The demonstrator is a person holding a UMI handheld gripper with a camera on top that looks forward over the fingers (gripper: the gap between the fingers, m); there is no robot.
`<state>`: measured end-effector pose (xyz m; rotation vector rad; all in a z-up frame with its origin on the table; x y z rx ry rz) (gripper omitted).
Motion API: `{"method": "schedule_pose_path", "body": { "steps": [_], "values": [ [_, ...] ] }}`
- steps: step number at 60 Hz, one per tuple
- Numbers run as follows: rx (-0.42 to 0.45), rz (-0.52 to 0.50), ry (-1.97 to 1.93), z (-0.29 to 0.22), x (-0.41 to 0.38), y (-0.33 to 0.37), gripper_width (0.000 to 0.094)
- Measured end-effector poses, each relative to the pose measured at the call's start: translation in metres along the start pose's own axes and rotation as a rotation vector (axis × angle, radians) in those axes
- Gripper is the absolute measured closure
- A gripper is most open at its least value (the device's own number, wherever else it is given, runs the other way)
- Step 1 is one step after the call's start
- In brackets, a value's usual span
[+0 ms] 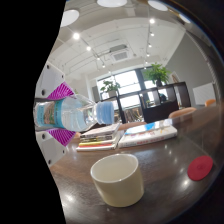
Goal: Pour water
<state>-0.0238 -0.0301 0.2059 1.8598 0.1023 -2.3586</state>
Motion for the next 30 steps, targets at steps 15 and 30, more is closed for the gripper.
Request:
{"method": "schedule_pose_path", "body": {
  "steps": [15, 30],
  "values": [
    [0.064, -0.063, 0.857, -0.042, -0.095, -0.007, 0.0586],
    [0.157, -0.017, 1.540, -0.136, -0.104, 0.022, 0.0573]
  ]
}}
Point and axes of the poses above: the point between the fingertips, and its own axes, seen from behind it with the camera up: x to the right, z down, y backward, against the way the camera looks, the point moved 5 cm from there along y, backward, against the way the camera looks, and after that the axes turned 6 degrees about x, right-handed, at the moved point
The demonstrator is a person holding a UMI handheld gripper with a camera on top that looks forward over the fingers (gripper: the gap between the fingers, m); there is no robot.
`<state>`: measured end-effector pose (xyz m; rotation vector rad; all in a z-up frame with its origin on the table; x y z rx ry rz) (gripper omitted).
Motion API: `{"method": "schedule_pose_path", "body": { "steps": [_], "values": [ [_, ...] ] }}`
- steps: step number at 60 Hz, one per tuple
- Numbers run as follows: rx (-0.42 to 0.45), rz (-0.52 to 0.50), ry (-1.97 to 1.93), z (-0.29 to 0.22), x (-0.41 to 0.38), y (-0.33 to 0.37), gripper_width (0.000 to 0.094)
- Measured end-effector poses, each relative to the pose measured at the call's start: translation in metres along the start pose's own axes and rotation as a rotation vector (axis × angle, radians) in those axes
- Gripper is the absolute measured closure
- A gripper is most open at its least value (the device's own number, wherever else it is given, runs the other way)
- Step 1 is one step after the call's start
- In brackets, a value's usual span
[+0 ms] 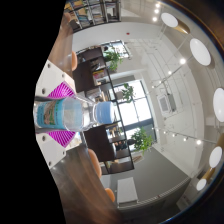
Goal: Pour water
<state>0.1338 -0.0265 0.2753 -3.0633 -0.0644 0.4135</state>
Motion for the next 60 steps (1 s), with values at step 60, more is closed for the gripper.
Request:
{"method": "schedule_pose_path", "body": {
  "steps": [60],
  "values": [
    [-0.247, 0.182, 0.244, 0.165, 0.170, 0.019, 0.0361]
  ]
}}
Point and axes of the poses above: the point between the fingertips, and its own axes, seen from behind it with the camera up: x to the right, z down, y backward, against the way the camera looks, the point moved 5 cm from there along y, backward, against the way the camera looks, and after that the axes turned 6 degrees about x, right-handed, at the moved point
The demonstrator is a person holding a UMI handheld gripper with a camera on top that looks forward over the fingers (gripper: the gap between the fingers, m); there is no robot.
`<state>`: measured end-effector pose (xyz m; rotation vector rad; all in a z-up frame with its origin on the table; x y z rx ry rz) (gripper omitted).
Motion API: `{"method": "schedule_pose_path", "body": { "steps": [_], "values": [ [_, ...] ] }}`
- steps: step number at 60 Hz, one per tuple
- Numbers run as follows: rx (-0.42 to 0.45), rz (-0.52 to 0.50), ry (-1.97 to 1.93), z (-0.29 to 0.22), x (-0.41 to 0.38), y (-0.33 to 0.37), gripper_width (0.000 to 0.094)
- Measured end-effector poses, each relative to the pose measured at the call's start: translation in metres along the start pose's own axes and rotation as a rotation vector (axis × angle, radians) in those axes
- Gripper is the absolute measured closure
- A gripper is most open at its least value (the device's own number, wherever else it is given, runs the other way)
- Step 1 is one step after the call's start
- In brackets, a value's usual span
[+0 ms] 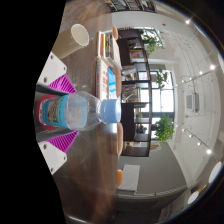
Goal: Pour water
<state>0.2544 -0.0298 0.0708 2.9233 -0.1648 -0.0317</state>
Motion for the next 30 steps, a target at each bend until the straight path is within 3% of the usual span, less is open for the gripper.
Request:
{"method": "schedule_pose_path", "body": {
  "steps": [4, 9, 20, 30],
  "values": [
    [-0.059, 0.021, 0.036, 0.014, 0.005, 0.001, 0.0190],
    [-0.132, 0.016, 0.047, 0.024, 0.002, 0.023, 0.0096],
    [-0.255, -0.002, 0.034, 0.043, -0.022, 0.087, 0.0113],
    [-0.328, -0.056, 0.008, 0.028, -0.071, 0.140, 0.0111]
  ]
}}
Point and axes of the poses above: the point between the fingertips, and its own axes, seen from behind it with the camera up: x to the right, z down, y backward, against the way the camera looks, the point moved 5 cm from there along y, backward, against the way the camera looks, and after that the axes turned 6 degrees about x, right-handed, at the moved point
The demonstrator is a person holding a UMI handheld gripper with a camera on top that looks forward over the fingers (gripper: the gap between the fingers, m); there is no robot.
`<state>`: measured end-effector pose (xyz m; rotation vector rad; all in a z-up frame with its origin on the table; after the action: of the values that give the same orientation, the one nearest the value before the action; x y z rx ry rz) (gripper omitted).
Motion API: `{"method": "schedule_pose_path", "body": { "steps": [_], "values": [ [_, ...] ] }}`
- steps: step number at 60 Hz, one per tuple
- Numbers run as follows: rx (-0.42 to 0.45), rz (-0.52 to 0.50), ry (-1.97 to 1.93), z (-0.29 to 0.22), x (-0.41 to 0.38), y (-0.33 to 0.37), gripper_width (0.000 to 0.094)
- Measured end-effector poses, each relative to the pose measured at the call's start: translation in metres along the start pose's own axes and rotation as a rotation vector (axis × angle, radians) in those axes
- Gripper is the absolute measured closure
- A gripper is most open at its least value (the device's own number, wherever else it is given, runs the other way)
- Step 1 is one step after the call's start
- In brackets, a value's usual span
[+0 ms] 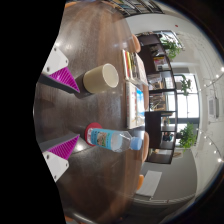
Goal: Pour water
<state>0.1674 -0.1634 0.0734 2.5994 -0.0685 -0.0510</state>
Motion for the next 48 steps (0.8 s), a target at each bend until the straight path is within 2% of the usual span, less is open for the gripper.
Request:
{"method": "schedule_pose_path", "body": {
  "steps": [11, 23, 48],
  "values": [
    [0.025, -0.049, 0.027, -0.042, -0.047, 0.048, 0.0098],
    [0.116, -0.077, -0.005, -0.097, -0.077, 0.086, 0.0108],
    [0.176, -0.082, 0.008, -0.121, -0.099, 0.118, 0.0108]
  ]
}}
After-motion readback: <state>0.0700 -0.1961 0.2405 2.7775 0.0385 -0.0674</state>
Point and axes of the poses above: the point between the fingertips, and its own axes, seen from behind it with the camera up: x to the right, z down, y backward, against the way the camera looks, the point moved 5 cm from there along y, backward, against the way the camera looks, and after that the axes turned 6 degrees about x, right-handed, at the moved point
